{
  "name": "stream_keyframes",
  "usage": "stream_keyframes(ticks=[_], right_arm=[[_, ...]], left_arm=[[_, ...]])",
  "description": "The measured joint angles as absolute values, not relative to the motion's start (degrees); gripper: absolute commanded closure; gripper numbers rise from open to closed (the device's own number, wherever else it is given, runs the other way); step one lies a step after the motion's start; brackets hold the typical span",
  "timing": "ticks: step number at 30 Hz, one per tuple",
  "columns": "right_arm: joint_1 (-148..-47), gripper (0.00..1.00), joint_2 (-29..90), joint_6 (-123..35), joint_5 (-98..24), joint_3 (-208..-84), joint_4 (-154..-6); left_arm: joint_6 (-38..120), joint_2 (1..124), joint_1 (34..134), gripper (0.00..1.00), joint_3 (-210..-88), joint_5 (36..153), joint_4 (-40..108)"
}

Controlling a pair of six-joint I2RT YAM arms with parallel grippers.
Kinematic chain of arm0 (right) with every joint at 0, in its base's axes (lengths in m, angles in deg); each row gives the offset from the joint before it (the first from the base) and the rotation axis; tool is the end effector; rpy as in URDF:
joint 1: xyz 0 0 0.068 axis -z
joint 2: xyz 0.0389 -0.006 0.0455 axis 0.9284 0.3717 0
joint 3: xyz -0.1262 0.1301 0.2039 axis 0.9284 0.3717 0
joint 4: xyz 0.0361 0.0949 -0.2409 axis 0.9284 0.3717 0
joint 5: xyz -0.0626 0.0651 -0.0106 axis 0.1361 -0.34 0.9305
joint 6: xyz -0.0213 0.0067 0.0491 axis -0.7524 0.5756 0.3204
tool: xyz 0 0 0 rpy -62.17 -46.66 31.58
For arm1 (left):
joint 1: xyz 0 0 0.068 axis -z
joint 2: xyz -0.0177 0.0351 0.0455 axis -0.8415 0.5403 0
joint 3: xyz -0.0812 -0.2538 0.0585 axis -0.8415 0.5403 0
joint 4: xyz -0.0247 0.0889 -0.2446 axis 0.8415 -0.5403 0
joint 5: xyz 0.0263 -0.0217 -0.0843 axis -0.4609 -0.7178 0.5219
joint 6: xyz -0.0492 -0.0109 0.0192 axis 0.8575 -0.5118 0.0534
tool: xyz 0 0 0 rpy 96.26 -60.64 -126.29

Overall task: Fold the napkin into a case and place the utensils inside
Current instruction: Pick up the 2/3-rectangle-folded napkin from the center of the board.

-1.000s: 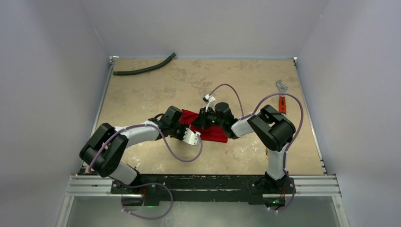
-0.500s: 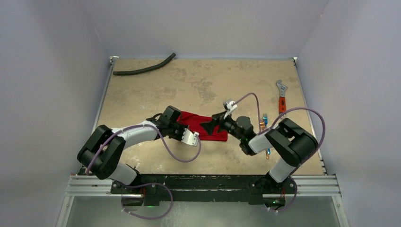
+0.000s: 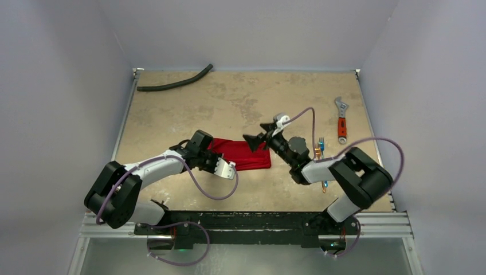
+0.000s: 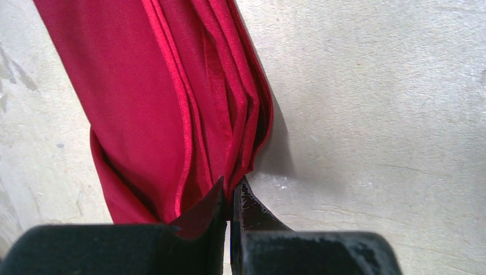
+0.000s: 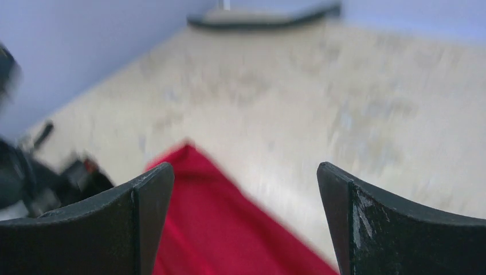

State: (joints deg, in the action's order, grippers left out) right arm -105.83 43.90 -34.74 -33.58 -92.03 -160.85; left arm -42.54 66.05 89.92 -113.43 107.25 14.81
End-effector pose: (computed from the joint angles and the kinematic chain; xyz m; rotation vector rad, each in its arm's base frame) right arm 0.2190 0.1724 0.1746 -0.3484 1.4519 0.8196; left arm 0.1998 -0.1430 0.1599 2.0635 1.4388 -0.2037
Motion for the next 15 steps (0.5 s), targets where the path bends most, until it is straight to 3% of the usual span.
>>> stream_keyframes(ticks=[7, 9, 11, 15], right_arm=[[-102.29, 0.01, 28.14, -31.05, -26.41, -103.06, -148.56], [-98.53, 0.02, 26.88, -27.88, -24.97, -104.03, -148.34], [-96.08, 0.11, 27.40, -29.10, -23.44, -105.05, -147.71], [-96.36, 0.12, 29.30, -36.42, -24.73, -108.64, -141.13]], left_arm=[[-43.41, 66.07, 89.92, 1.00, -112.58, 107.34, 14.66], [-43.41, 66.07, 89.92, 1.00, -112.56, 107.36, 14.68], [-43.39, 66.07, 89.92, 1.00, -112.56, 107.49, 14.70], [-43.34, 66.07, 89.92, 1.00, -112.56, 107.93, 14.75]])
